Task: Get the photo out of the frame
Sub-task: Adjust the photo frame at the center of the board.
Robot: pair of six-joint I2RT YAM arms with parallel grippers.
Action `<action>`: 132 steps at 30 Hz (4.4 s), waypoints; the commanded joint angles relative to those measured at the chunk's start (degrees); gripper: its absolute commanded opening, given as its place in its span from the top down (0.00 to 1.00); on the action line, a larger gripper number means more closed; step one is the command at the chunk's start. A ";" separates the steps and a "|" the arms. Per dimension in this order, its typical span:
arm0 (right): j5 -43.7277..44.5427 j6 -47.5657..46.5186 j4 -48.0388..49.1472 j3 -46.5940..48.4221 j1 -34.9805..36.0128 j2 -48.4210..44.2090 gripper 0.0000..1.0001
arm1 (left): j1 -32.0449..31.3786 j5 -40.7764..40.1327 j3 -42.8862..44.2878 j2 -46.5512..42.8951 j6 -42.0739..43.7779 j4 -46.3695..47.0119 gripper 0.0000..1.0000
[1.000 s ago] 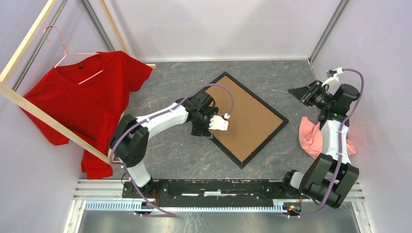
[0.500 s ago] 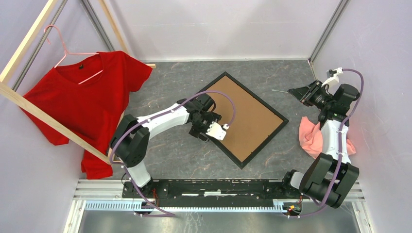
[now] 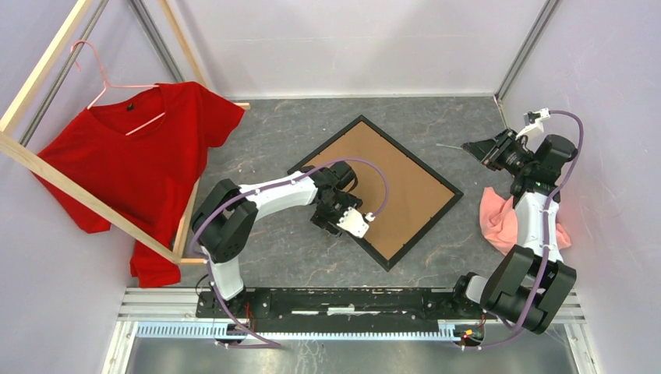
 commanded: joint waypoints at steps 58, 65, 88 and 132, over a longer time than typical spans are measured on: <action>-2.24 0.78 1.65 0.99 -0.29 1.04 1.00 | 0.91 -4.78 -7.17 -14.94 -9.48 10.81 0.17; -2.24 0.97 1.65 0.91 -0.29 0.92 1.00 | 8.72 -5.82 -6.11 -12.23 -3.20 9.66 0.08; -2.15 0.80 1.61 0.91 -0.36 1.38 1.00 | 13.54 -3.05 -4.88 -3.91 4.59 10.76 0.23; -2.59 0.97 1.39 1.02 -0.35 1.99 1.00 | 9.88 -7.14 -8.79 -3.17 -0.63 9.78 0.98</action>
